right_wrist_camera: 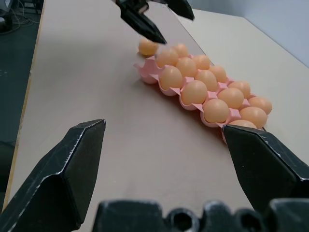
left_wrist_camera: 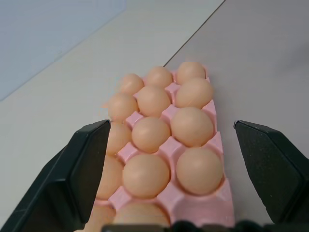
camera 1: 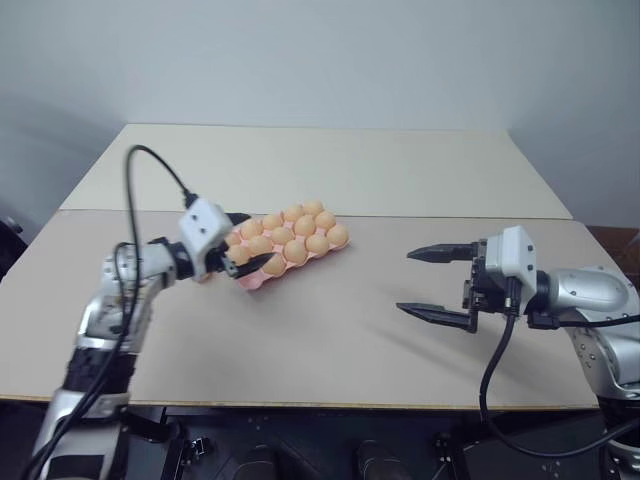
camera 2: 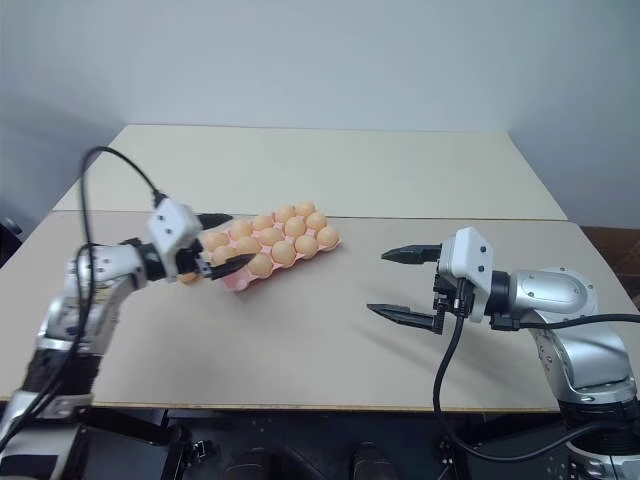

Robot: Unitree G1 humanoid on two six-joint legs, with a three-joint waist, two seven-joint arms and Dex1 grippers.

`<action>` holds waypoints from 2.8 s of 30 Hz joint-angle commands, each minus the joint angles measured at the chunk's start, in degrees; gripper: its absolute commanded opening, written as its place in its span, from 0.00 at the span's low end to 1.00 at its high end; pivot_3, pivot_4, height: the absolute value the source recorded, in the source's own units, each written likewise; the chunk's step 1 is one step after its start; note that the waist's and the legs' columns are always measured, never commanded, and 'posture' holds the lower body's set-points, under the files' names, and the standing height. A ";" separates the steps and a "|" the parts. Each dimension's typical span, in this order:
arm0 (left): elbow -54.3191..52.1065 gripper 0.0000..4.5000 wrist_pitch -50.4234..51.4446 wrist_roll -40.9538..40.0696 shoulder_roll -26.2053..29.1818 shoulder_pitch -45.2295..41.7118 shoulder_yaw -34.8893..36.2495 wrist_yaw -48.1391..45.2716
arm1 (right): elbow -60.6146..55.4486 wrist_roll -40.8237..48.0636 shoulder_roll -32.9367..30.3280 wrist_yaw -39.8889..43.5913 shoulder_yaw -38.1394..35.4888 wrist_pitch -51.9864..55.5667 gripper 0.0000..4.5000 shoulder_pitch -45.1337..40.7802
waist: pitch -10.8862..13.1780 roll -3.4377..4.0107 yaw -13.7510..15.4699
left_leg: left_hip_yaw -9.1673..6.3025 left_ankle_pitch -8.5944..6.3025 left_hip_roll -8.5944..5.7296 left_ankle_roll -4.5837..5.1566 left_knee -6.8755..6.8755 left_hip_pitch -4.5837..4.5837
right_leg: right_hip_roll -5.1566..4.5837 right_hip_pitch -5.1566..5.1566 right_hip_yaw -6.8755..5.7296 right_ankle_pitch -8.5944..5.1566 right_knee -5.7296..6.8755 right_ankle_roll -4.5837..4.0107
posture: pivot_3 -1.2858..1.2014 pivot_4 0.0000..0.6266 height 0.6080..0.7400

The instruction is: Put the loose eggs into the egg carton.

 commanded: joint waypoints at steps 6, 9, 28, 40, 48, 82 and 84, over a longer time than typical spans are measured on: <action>-4.12 0.99 1.00 -13.14 11.93 18.66 19.76 -16.94 | -0.18 2.46 -1.42 1.87 -1.79 0.10 1.00 0.18 | 0.01 0.00 0.36 | 0.04 0.00 0.02 0.00 -0.01 0.00 | -0.02 -0.01 -0.02 -0.01 -0.06 0.00 | 0.52 0.24 1.00; -3.85 0.99 -0.46 -13.54 13.80 25.19 23.53 -20.60 | 0.18 3.07 -1.98 2.90 -2.02 0.13 1.00 0.60 | 0.00 0.01 0.57 | 0.05 0.00 0.04 0.00 -0.03 0.00 | -0.02 0.00 -0.05 -0.02 -0.07 0.00 | 0.52 0.24 1.00; -3.30 0.99 6.04 -7.87 7.99 20.06 18.25 1.13 | -0.28 4.38 -3.17 3.07 -2.08 0.71 1.00 -0.22 | 0.00 0.00 0.80 | 0.05 -0.01 0.02 0.01 -0.04 0.08 | -0.03 0.06 -0.06 -0.02 -0.05 0.00 | 0.52 0.24 1.00; 19.65 0.99 0.28 5.01 -3.01 -0.15 1.44 12.88 | -2.52 5.26 -3.23 1.72 -2.37 0.84 1.00 -0.12 | -0.01 -0.03 0.54 | 0.03 -0.01 -0.01 0.00 0.00 -0.01 | -0.02 0.02 -0.04 -0.01 -0.02 0.00 | 0.52 0.24 1.00; 33.41 0.86 -0.93 8.81 -5.95 -8.14 -1.91 14.27 | -5.88 6.46 -3.75 -0.01 -4.23 1.24 1.00 1.80 | -0.01 -0.03 0.54 | -0.02 0.00 -0.03 0.00 0.02 -0.07 | -0.02 0.00 -0.07 -0.01 -0.01 0.01 | 0.52 0.24 1.00; 16.81 1.00 -4.09 5.26 -6.53 -10.00 -8.66 -2.08 | -7.85 7.19 -3.42 -3.11 -4.62 1.79 1.00 2.94 | -0.04 0.00 0.52 | -0.07 0.00 -0.04 0.00 0.08 -0.08 | -0.01 0.03 -0.08 -0.01 0.00 0.01 | 0.52 0.24 1.00; 13.97 1.00 -3.48 3.56 -6.10 -9.66 -7.23 -2.29 | -7.94 7.23 -3.44 -3.24 -4.64 1.77 1.00 3.12 | -0.03 -0.01 0.52 | -0.07 0.00 -0.04 0.00 0.07 -0.10 | -0.01 0.00 -0.08 -0.01 0.00 0.01 | 0.52 0.24 1.00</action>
